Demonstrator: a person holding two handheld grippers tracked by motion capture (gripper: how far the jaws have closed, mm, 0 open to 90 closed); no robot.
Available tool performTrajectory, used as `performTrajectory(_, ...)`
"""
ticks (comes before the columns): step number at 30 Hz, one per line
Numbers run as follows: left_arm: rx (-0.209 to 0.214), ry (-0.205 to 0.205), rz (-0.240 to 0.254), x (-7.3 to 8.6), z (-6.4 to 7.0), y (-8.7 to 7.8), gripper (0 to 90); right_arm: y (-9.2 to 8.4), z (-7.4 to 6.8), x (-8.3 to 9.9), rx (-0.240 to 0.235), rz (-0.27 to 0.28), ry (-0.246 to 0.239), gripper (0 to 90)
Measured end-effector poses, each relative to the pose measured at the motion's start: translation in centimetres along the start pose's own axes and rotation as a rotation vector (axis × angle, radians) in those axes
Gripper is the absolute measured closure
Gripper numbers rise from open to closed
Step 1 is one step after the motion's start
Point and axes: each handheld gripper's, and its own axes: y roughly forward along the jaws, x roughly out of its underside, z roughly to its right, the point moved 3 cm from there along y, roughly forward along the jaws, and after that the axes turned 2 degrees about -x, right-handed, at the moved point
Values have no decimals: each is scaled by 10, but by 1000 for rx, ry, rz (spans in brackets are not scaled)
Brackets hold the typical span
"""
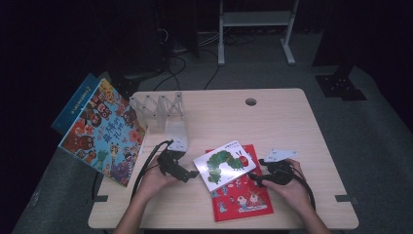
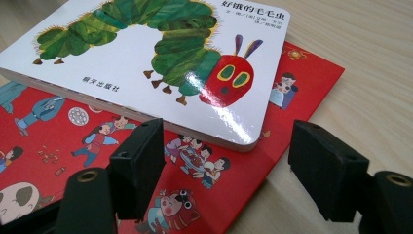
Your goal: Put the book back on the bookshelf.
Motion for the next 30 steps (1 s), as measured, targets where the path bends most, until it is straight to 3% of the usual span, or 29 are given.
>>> performTrajectory(7,55,17,-35,-23,6,24,0,3,1,1,9,-8,2,286)
performTrajectory(17,98,-4,-60,-28,5,44,0,1,-7,-2,12,11,-2,308)
performTrajectory(20,108,-12,-60,-28,4,46,0,-2,-17,-7,-5,37,-14,416)
performTrajectory(21,111,-13,-62,-28,4,46,0,-2,-17,-7,-5,37,-14,416)
performTrajectory(23,116,-6,-67,-29,3,46,0,-4,-28,-11,-63,42,-13,589)
performTrajectory(24,118,-20,-57,-29,4,48,0,-4,-28,-11,-63,42,-13,589)
performTrajectory(25,122,-23,-59,-29,4,48,0,-3,-37,-12,-113,31,-19,689)
performTrajectory(26,127,-25,-57,-29,4,49,0,-3,-37,-12,-113,31,-19,689)
performTrajectory(27,134,-22,-65,-29,3,49,0,0,-46,-12,-151,23,-33,773)
performTrajectory(30,136,-27,-69,-29,3,49,0,3,-54,-13,-185,11,-49,834)
